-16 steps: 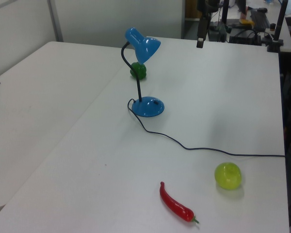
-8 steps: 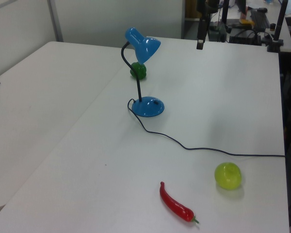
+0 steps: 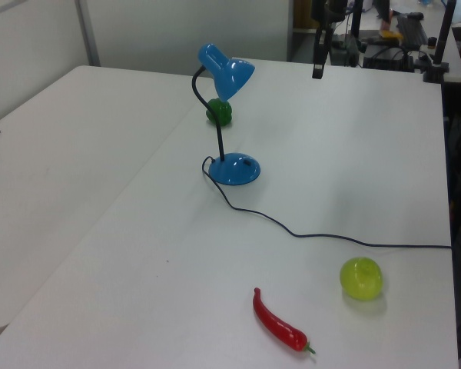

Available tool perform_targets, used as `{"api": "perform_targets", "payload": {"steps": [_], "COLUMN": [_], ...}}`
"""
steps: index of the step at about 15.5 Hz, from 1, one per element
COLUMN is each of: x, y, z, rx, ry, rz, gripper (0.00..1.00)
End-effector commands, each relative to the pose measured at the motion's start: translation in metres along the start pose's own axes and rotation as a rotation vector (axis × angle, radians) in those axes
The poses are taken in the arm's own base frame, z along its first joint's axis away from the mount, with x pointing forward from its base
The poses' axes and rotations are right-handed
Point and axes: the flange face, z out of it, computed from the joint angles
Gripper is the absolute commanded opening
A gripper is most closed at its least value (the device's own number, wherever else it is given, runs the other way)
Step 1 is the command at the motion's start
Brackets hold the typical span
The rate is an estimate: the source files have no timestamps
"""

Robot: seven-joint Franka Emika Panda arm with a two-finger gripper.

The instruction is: Turn on desk lamp

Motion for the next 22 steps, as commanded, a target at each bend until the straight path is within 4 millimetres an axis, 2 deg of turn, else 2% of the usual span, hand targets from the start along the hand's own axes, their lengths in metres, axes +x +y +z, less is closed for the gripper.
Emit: {"api": "perform_targets", "payload": {"steps": [1, 5, 10, 22], "x": [0.000, 0.002, 0.015, 0.059], "y": [-0.003, -0.004, -0.008, -0.009], "z": [0.013, 0.033, 0.063, 0.143], "rx": [0.020, 0.015, 0.001, -0.039], "ry": [0.008, 0.027, 0.086, 0.272], "rz": [-0.056, -0.057, -0.047, 0.035], "gripper": [0.00, 0.00, 0.00, 0.00]}}
